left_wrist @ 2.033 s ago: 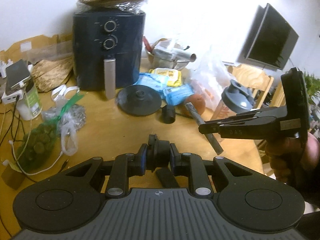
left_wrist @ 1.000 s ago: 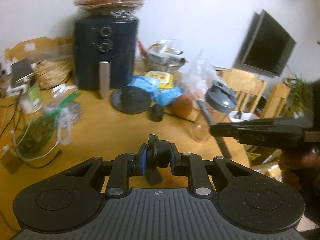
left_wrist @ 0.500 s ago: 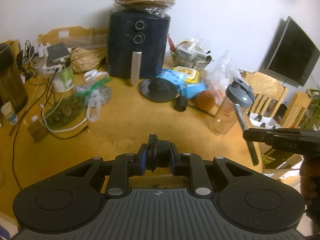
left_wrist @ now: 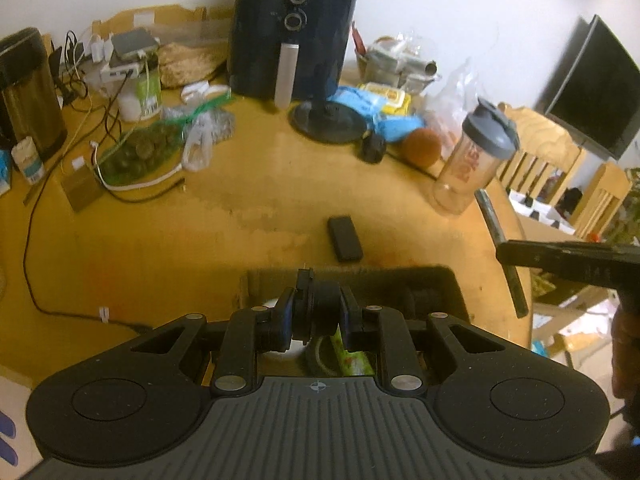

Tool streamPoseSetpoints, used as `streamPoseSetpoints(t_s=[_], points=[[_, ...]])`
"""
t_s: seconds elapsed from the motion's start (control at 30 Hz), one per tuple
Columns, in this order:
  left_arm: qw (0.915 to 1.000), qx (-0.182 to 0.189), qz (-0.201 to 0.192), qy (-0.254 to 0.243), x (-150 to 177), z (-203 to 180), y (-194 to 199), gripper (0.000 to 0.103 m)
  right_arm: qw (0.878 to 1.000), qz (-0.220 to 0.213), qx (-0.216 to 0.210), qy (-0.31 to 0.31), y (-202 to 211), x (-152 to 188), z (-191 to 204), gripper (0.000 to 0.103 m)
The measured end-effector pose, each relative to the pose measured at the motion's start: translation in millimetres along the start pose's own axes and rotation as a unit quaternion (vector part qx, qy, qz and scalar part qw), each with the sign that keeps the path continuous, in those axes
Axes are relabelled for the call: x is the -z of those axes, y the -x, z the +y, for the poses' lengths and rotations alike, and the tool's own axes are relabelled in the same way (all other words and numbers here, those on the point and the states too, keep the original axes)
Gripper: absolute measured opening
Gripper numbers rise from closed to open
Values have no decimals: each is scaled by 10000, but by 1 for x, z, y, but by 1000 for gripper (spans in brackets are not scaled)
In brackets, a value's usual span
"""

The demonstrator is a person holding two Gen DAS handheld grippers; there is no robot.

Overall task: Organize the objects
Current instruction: 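Carry the black clip and marbled stick over the cardboard box with both grippers, then open the left gripper to drop the black clip into the box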

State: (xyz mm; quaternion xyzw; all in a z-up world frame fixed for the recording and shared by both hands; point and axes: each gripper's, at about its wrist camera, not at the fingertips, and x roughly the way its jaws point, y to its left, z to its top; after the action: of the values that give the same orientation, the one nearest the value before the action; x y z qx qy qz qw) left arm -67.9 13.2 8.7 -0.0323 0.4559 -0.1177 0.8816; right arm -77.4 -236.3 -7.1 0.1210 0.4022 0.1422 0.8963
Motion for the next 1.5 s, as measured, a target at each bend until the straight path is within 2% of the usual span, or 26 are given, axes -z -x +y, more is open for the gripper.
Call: streamPoseSetpoints(t_s=[0.27,0.4,0.5,0.6,0.63,0.67,0.97,1.5], points=[[9997,110,226,-18,12,2,-6,22,9998,162,-64,-48,-4,14,8,17],[9991,280,268,-167,9,-5,-10,22,9998,177,-91,-44,-5,14,14,17],[9978,543,197,-338,4,-11,-10,23,9998,177,-99,-28,-7,14,19,17],[9974,518,173,-469,0,-15,-11,37,9998,187,-104,-41,-8,13,22,17],[9976,472,169,-478,0,-15,-11,50,9997,194,-105,-52,-9,13,23,17],[9980,411,130,-467,0,-15,-11,55,9997,204,-111,-63,-10,13,25,17],[9995,288,132,-72,-1,2,-12,55,9994,265,-172,-105,-20,12,36,17],[9996,-17,247,128,-1,26,-10,55,9988,360,-318,111,-37,2,63,17]])
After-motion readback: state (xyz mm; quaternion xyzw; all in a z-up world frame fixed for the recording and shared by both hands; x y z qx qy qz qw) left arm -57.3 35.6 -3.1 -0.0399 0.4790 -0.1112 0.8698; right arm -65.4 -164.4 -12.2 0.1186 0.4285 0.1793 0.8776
